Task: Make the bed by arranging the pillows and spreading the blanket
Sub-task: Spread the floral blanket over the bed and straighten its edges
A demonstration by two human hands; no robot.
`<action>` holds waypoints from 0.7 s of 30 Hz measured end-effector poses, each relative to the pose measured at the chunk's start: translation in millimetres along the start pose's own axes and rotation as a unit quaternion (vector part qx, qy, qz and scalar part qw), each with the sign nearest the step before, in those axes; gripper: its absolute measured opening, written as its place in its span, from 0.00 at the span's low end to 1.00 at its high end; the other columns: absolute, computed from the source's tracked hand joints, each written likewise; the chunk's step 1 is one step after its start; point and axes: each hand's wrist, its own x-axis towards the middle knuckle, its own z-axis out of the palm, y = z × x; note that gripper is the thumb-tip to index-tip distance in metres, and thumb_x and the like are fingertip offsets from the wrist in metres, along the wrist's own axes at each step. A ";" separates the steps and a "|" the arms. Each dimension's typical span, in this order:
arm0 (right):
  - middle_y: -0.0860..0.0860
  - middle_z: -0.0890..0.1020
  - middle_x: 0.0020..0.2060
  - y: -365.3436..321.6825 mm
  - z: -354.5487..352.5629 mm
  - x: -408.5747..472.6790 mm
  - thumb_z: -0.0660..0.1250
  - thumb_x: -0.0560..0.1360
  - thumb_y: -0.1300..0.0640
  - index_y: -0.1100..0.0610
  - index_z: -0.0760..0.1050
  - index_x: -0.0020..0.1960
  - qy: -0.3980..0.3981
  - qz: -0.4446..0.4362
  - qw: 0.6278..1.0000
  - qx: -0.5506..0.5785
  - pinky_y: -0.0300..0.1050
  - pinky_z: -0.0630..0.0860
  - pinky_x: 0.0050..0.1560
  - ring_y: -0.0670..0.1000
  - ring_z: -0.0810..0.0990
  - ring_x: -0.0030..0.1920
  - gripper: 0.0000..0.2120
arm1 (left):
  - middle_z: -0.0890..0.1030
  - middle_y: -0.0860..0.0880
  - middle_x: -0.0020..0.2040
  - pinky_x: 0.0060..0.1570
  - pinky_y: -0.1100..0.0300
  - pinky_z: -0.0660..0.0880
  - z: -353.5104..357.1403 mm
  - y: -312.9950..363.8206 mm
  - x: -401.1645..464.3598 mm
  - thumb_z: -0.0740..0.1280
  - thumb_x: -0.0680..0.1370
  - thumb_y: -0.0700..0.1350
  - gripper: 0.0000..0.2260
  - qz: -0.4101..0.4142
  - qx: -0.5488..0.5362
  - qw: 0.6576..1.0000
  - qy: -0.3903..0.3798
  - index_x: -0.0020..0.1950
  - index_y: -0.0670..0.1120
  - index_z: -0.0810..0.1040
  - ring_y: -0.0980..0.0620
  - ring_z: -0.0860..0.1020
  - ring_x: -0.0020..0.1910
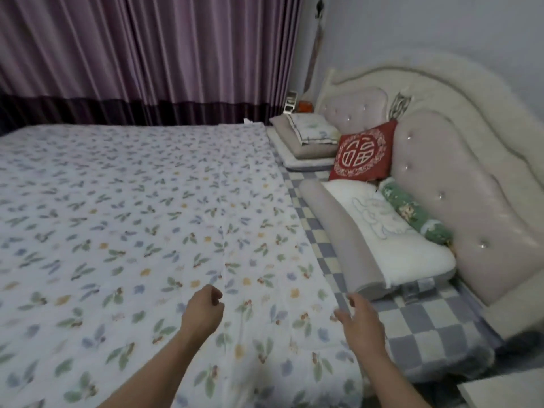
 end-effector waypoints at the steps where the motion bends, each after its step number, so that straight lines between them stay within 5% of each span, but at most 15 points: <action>1: 0.52 0.74 0.63 -12.4 -11.5 -0.5 0.64 0.77 0.51 0.55 0.67 0.66 0.005 -0.006 1.000 0.006 0.50 0.68 0.62 0.54 0.72 0.63 0.20 | 0.78 0.46 0.51 0.37 0.62 0.69 -14.4 10.4 -0.2 0.61 0.77 0.38 0.10 0.016 -0.005 1.000 0.003 0.57 0.42 0.74 0.52 0.73 0.38; 6: 0.56 0.73 0.64 -55.4 -55.3 -10.9 0.65 0.77 0.54 0.59 0.67 0.67 0.048 -0.053 0.996 0.047 0.48 0.69 0.60 0.56 0.72 0.63 0.21 | 0.76 0.46 0.48 0.38 0.60 0.69 -78.8 42.7 -7.0 0.61 0.76 0.38 0.09 0.071 -0.030 0.997 0.031 0.55 0.41 0.74 0.50 0.73 0.40; 16: 0.58 0.75 0.62 -48.7 -51.4 -16.3 0.66 0.76 0.56 0.61 0.69 0.65 0.035 -0.015 0.997 0.071 0.49 0.70 0.58 0.57 0.74 0.61 0.20 | 0.76 0.47 0.48 0.44 0.58 0.71 -98.2 29.2 -8.9 0.62 0.76 0.39 0.05 0.053 -0.025 0.998 -0.004 0.52 0.44 0.73 0.49 0.75 0.45; 21: 0.56 0.75 0.61 -15.6 -38.7 -18.6 0.64 0.77 0.54 0.59 0.69 0.63 0.014 0.034 0.997 0.068 0.50 0.69 0.57 0.57 0.74 0.61 0.17 | 0.75 0.45 0.48 0.34 0.63 0.69 -74.8 17.2 -9.7 0.62 0.77 0.39 0.04 0.025 -0.014 0.999 -0.038 0.51 0.44 0.72 0.51 0.73 0.39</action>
